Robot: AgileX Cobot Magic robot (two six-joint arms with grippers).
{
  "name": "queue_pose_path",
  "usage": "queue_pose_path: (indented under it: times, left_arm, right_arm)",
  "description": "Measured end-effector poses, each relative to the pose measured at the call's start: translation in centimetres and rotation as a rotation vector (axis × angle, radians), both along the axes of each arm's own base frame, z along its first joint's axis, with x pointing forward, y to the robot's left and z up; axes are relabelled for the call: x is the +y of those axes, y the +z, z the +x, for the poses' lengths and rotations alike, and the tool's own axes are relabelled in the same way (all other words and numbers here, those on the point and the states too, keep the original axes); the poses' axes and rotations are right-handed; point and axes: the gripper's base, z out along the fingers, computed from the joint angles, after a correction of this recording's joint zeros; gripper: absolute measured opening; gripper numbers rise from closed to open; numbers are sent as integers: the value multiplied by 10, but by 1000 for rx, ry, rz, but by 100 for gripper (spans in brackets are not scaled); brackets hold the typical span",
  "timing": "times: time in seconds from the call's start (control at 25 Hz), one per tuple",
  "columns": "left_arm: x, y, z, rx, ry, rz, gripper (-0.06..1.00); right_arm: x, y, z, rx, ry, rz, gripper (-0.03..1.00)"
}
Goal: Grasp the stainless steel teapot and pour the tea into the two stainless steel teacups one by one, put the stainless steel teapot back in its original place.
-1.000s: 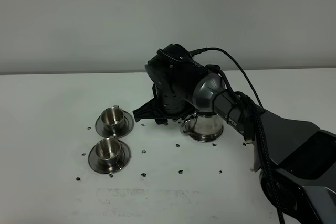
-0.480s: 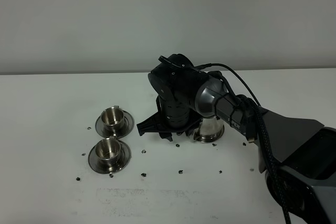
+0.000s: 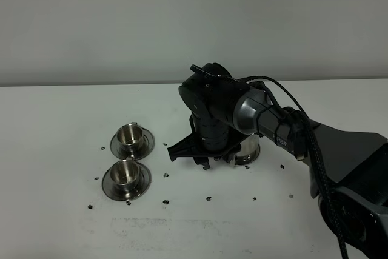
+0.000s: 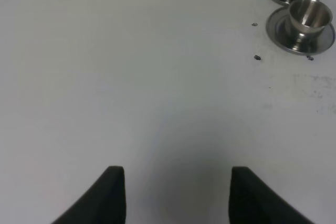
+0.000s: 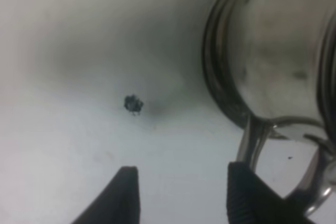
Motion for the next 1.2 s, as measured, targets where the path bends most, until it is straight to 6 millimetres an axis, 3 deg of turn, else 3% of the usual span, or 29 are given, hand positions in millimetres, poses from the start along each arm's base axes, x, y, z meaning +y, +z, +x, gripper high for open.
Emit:
queue_pose_path:
  times: [1.2]
  left_arm:
    - [0,0,0,0,0,0,46]
  right_arm:
    - [-12,0,4,17,-21,1,37]
